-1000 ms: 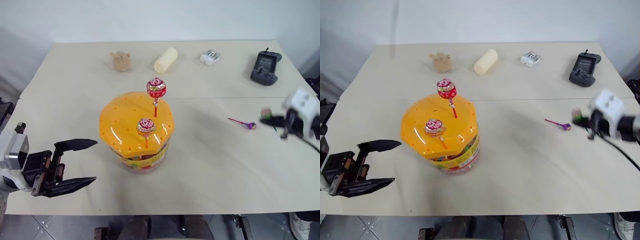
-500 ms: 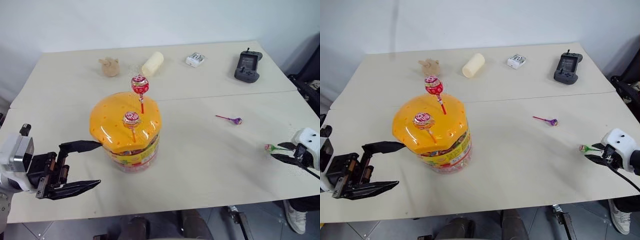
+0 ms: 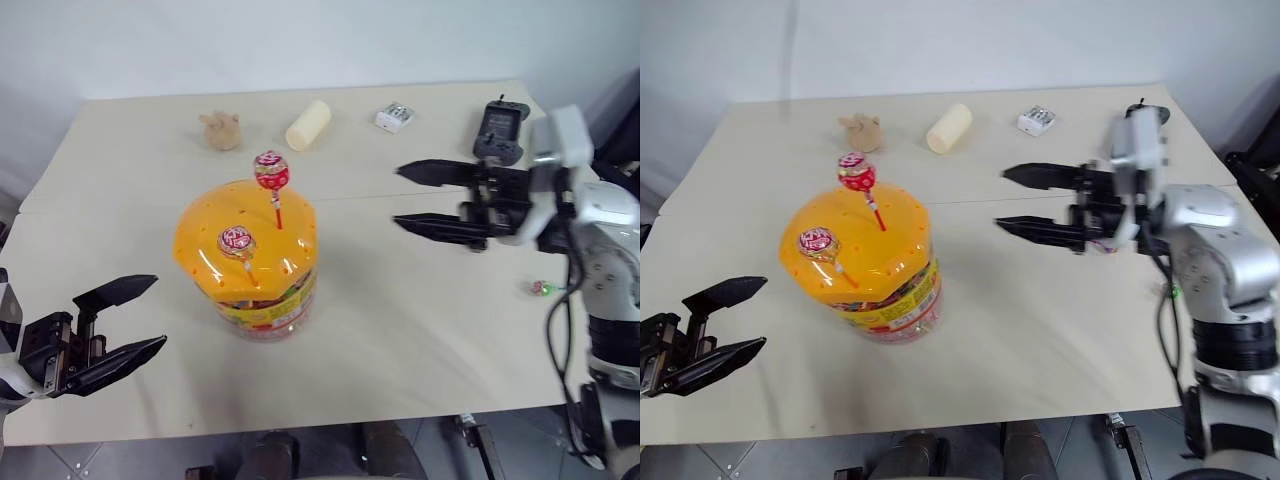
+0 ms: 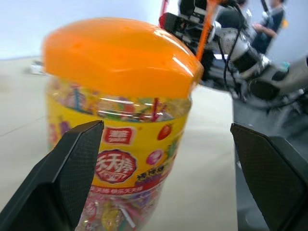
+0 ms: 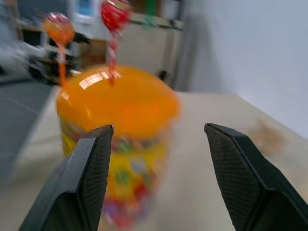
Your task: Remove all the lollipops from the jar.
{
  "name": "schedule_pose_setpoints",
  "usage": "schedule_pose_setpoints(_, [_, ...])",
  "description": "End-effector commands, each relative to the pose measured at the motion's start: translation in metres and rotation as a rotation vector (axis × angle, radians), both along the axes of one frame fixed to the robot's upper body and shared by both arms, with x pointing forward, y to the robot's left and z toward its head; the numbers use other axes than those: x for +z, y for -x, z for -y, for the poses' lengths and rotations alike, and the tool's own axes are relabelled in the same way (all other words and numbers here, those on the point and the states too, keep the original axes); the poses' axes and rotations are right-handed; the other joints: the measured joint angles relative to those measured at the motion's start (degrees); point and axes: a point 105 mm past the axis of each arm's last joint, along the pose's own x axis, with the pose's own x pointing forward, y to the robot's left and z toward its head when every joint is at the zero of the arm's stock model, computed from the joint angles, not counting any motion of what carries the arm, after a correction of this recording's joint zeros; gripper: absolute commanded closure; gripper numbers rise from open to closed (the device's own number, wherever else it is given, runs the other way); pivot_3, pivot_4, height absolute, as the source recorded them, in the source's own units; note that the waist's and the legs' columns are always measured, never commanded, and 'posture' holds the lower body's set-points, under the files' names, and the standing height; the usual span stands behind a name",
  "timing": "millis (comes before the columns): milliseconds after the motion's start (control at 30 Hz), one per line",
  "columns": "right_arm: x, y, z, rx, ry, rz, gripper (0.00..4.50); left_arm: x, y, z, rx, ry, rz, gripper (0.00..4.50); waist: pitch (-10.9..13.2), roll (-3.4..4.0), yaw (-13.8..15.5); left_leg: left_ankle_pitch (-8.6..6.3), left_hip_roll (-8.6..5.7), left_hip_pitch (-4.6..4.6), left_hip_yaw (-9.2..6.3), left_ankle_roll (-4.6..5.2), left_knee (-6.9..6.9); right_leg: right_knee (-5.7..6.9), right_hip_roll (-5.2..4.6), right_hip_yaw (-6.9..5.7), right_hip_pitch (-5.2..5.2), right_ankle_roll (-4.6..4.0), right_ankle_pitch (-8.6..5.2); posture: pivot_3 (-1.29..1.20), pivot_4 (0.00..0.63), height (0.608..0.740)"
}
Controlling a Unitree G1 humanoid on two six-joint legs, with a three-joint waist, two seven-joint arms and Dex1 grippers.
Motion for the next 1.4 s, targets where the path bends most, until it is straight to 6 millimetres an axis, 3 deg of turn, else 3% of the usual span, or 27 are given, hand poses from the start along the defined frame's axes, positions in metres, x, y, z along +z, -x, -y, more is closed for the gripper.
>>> schedule_pose_setpoints(33, [0.007,0.012,-0.034,0.094,0.004,0.007,1.34,0.008,0.006,-0.004,0.038,0.022,0.042,0.00,-0.02,-0.04,0.46,0.00,-0.01,-0.01,0.00,0.00,0.00,0.01,0.00,-0.01,-0.01,0.00,0.00,0.00,0.150,0.740])
schedule_pose_setpoints(167, [0.002,0.011,-0.067,0.116,0.015,-0.008,1.34,0.002,0.011,-0.003,0.048,0.022,0.016,0.00,-0.05,-0.09,0.50,-0.05,-0.01,-0.04,0.01,0.05,-0.02,0.05,0.00,-0.05,-0.05,-0.01,0.00,0.00,0.150,0.740])
schedule_pose_setpoints(300, [0.001,0.014,-0.079,0.149,0.017,-0.007,1.34,0.001,0.012,-0.002,0.057,0.019,0.018,0.00,-0.08,-0.13,0.60,-0.07,-0.04,-0.06,0.02,0.09,-0.01,0.05,-0.03,-0.09,-0.06,-0.01,0.00,0.00,0.150,0.740])
schedule_pose_setpoints(433, [0.003,0.023,-0.082,0.212,0.011,0.001,2.21,0.001,0.012,-0.001,0.057,0.017,0.020,0.00,-0.08,-0.14,0.42,-0.07,-0.02,-0.04,0.04,0.08,-0.01,0.07,0.00,-0.08,-0.06,-0.01,0.00,0.00,0.150,0.740])
schedule_pose_setpoints(633, [0.011,0.023,-0.071,0.239,-0.057,0.017,4.31,0.003,0.011,0.003,0.022,0.001,0.033,0.00,-0.08,-0.14,0.14,-0.07,0.00,-0.04,0.11,0.05,-0.01,0.16,0.03,-0.03,-0.15,-0.01,-0.01,0.00,0.150,0.740])
schedule_pose_setpoints(733, [0.025,0.019,-0.057,0.234,-0.147,0.034,4.46,0.005,0.010,0.007,0.001,-0.040,0.055,0.00,-0.08,-0.14,0.26,-0.07,0.00,-0.04,0.11,0.05,0.00,0.15,0.02,-0.03,-0.14,-0.02,-0.01,0.00,0.150,0.740])
schedule_pose_setpoints(833, [0.049,0.008,-0.025,0.122,-0.264,0.067,4.46,0.010,0.009,0.011,-0.033,-0.109,0.077,0.00,-0.08,-0.14,0.44,-0.07,0.00,-0.05,0.11,0.05,-0.01,0.17,0.02,-0.03,-0.15,-0.02,-0.01,0.00,0.150,0.740])
schedule_pose_setpoints(900, [0.051,-0.002,0.000,0.004,-0.244,0.071,4.46,0.008,0.012,0.018,-0.076,-0.142,0.071,0.00,-0.08,-0.13,0.69,-0.07,-0.03,-0.05,0.09,0.05,-0.01,0.16,0.00,-0.04,-0.13,-0.02,-0.01,0.00,0.150,0.740])
schedule_pose_setpoints(1033, [0.015,-0.031,0.080,-0.362,0.039,0.079,4.46,-0.003,0.021,0.026,-0.146,-0.237,0.019,0.00,-0.11,-0.19,1.18,-0.26,-0.09,-0.08,0.10,0.34,-0.04,-0.07,-0.07,-0.14,-0.06,-0.05,-0.03,0.00,0.150,0.740])
schedule_pose_setpoints(1133, [-0.034,-0.044,0.182,-0.722,0.301,0.086,4.46,-0.003,0.026,0.031,-0.182,-0.243,0.024,0.00,-0.11,-0.18,1.31,-0.45,-0.08,-0.07,0.36,0.51,-0.07,-0.21,-0.10,-0.17,-0.07,-0.06,-0.03,0.00,0.150,0.740])
schedule_pose_setpoints(1167, [-0.047,-0.040,0.201,-0.766,0.373,0.079,4.46,-0.004,0.026,0.033,-0.189,-0.248,0.031,0.00,-0.11,-0.15,1.35,-0.48,-0.08,-0.08,0.39,0.56,-0.07,-0.28,-0.13,-0.21,-0.07,-0.06,-0.03,0.00,0.150,0.740])
schedule_pose_setpoints(1267, [-0.075,-0.038,0.234,-0.868,0.446,0.018,4.46,-0.005,0.025,0.038,-0.209,-0.256,0.040,0.00,-0.12,-0.04,0.55,-0.53,-0.07,-0.06,0.77,0.63,-0.10,-0.28,-0.25,-0.28,-0.16,-0.04,-0.02,0.00,0.150,0.740])
schedule_pose_setpoints(1333, [-0.111,-0.035,0.267,-0.982,0.593,-0.053,4.46,-0.006,0.027,0.044,-0.246,-0.257,0.057,0.00,-0.11,-0.04,-0.04,-0.54,0.06,0.09,1.34,0.61,-0.09,-0.21,-0.36,-0.42,-0.20,0.09,0.05,0.00,0.150,0.740])
schedule_pose_setpoints(1400, [-0.128,-0.035,0.290,-1.091,0.621,-0.118,4.46,-0.009,0.027,0.048,-0.270,-0.276,0.074,0.00,-0.11,-0.04,-0.66,-0.53,0.07,0.22,1.47,0.60,0.06,-0.22,-0.37,-0.37,-0.18,0.10,0.06,0.00,0.150,0.740])
